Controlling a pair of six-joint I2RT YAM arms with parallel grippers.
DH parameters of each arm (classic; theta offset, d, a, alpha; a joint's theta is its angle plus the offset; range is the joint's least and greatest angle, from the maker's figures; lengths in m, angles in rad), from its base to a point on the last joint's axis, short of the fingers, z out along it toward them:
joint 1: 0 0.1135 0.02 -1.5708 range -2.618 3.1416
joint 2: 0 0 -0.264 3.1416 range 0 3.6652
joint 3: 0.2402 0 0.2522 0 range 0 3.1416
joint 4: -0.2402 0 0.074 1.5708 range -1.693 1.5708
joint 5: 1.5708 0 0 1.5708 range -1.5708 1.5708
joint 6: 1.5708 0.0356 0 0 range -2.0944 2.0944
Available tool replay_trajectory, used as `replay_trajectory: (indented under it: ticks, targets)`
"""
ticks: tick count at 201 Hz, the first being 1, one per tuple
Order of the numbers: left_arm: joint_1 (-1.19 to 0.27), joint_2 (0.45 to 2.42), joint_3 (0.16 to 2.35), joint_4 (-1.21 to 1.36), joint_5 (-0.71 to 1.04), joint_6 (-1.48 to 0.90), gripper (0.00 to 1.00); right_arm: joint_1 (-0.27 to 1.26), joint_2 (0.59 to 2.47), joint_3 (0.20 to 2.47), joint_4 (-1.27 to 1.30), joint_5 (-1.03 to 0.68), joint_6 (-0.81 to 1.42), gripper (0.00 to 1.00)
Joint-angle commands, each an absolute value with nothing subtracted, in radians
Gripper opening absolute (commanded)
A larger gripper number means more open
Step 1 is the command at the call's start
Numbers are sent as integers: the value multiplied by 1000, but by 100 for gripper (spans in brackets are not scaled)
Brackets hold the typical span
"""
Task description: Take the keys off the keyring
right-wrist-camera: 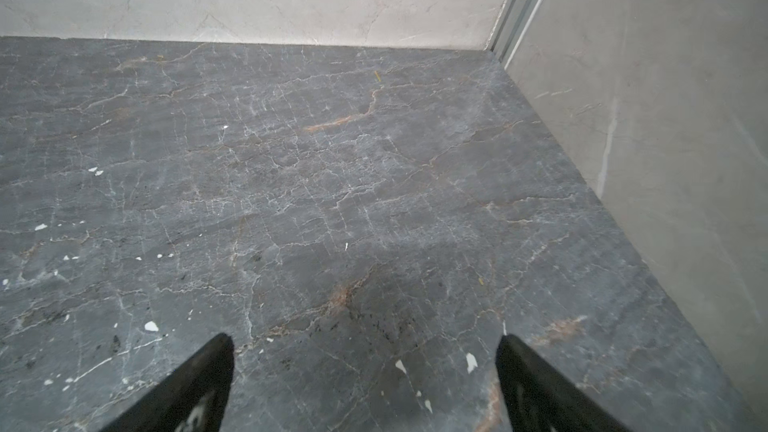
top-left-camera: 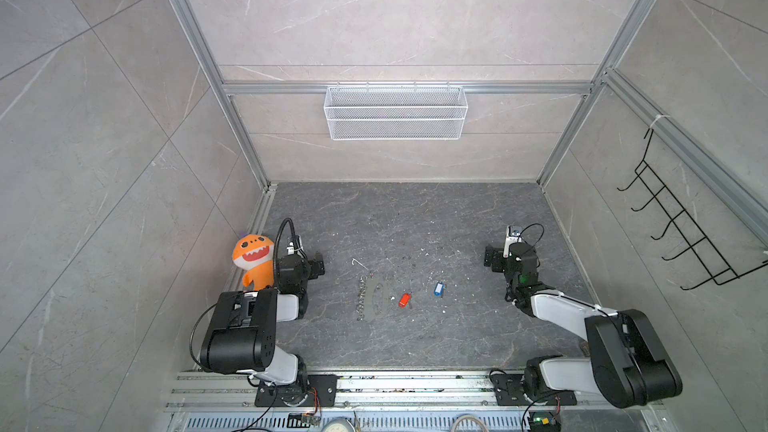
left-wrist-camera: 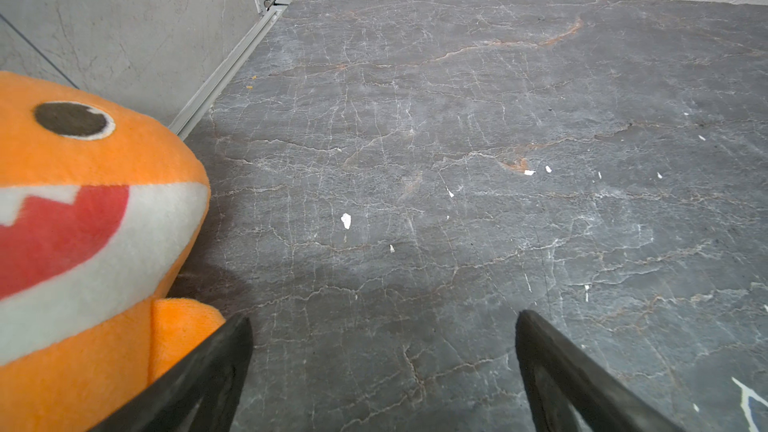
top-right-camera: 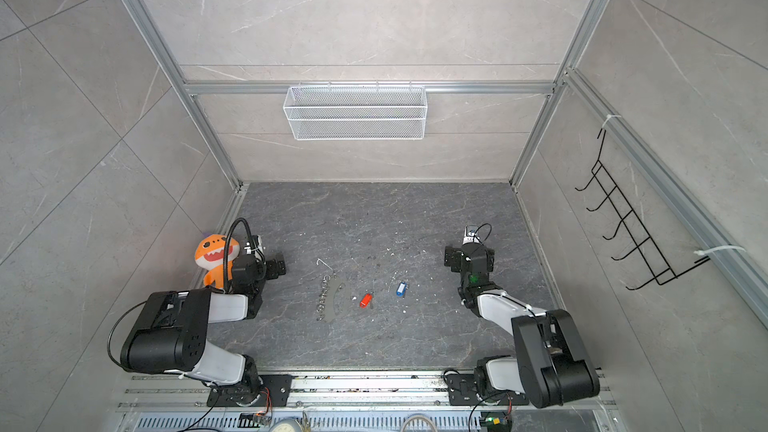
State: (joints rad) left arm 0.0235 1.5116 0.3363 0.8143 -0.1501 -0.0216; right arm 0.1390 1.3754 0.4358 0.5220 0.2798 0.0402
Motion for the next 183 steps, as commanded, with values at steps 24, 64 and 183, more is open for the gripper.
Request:
replay_trajectory:
  ticks: [24,64,183]
  targets:
    - [31,1503,362,847,-138,-15,100,121,1495,445,721,188,17,100]
    - [30,1503,362,848,-138,-16,100,118,1481,399,760,192,23,99]
    - [32,1503,363,846,-132,-16,100,123,1517,341,909,240,40,99]
